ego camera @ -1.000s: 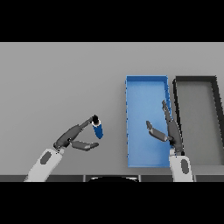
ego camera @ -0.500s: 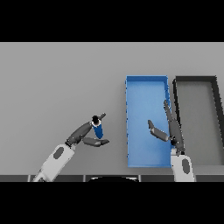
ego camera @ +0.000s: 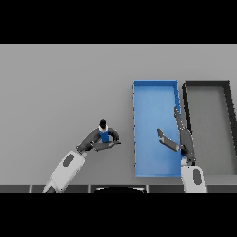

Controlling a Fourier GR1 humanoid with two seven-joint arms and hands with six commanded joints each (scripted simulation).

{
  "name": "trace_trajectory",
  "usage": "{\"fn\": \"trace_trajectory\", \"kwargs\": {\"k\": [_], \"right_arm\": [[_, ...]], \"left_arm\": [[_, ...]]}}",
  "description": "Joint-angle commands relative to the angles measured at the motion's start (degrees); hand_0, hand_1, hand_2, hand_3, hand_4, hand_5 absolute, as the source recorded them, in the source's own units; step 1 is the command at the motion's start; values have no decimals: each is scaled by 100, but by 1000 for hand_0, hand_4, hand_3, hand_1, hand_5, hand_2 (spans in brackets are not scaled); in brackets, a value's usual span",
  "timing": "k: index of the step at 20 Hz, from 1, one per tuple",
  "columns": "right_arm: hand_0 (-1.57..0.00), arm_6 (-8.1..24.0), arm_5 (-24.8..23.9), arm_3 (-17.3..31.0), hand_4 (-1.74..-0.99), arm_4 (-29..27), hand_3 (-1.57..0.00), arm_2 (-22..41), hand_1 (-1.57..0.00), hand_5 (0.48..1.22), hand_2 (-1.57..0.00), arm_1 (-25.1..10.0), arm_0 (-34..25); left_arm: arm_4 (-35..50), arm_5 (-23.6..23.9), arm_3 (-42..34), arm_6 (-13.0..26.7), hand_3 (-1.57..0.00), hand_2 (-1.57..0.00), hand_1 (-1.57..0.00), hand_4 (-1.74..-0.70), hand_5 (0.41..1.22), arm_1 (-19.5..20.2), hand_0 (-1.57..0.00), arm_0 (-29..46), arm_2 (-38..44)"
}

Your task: Pick up the blue pipe and place it into the blue bin.

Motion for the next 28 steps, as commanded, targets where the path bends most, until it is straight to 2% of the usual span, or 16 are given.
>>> {"fn": "trace_trajectory", "kwargs": {"k": [1,2,4,8,12,15,18,23,25,27,28], "right_arm": [[1,87,-4,1,-1227,25,1,49,1,660,1,46,-25],[1,149,-10,70,-1233,-28,1,-7,1,660,1,42,-143],[1,149,8,110,-1224,-11,1,32,1,651,1,73,-129],[1,182,42,115,-1217,-81,1,-22,1,631,1,32,-156],[1,121,36,117,-1226,-64,1,-10,1,636,1,45,-140],[1,211,-6,134,-1204,26,1,-10,1,640,1,3,-199],[1,113,-9,141,-1176,82,1,17,1,643,1,-4,-153],[1,149,-51,179,-1151,114,1,-21,1,643,1,-35,-205],[1,-19,-385,-100,-1141,371,1,90,1,643,1,189,221],[1,-169,-913,-586,-1138,815,1,291,1,643,1,576,987],[1,-242,-1204,-841,-1166,1072,1,415,1,643,1,806,1436]], "left_arm": [[-11,-39,-51,-23,-1119,-1119,-1047,-1544,1022,26,-951,50,-30],[-63,3,-50,-120,-1194,-1210,-1151,-1580,1062,6,-1075,63,-77],[-211,148,-121,-133,-1330,-1340,-1302,-1530,1119,-50,-1253,61,-175],[-394,277,-312,-397,-1472,-1476,-1461,-1484,1179,-169,-1441,133,-136],[-404,269,-688,-499,-1531,-1532,-1526,-1469,1204,-304,-1518,68,-59],[-279,122,-1082,-151,-1550,-1551,-1548,-1466,1212,-336,-1544,-121,15],[-274,-44,-1463,-42,-1560,-1561,-1559,-1466,1217,-338,-1557,-185,-19],[-430,-175,-1562,390,-1568,-1568,-1567,-1467,1220,-450,-1566,-264,-29],[-433,-235,-1567,408,-1569,-1569,-1569,-1466,1220,-462,-1568,-257,43],[-477,-243,-1552,360,-1570,-1570,-1569,-1466,1220,-551,-1569,-201,70],[-544,-256,-1497,325,-1570,-1570,-1570,-1466,1220,-542,-1569,-181,96]]}}
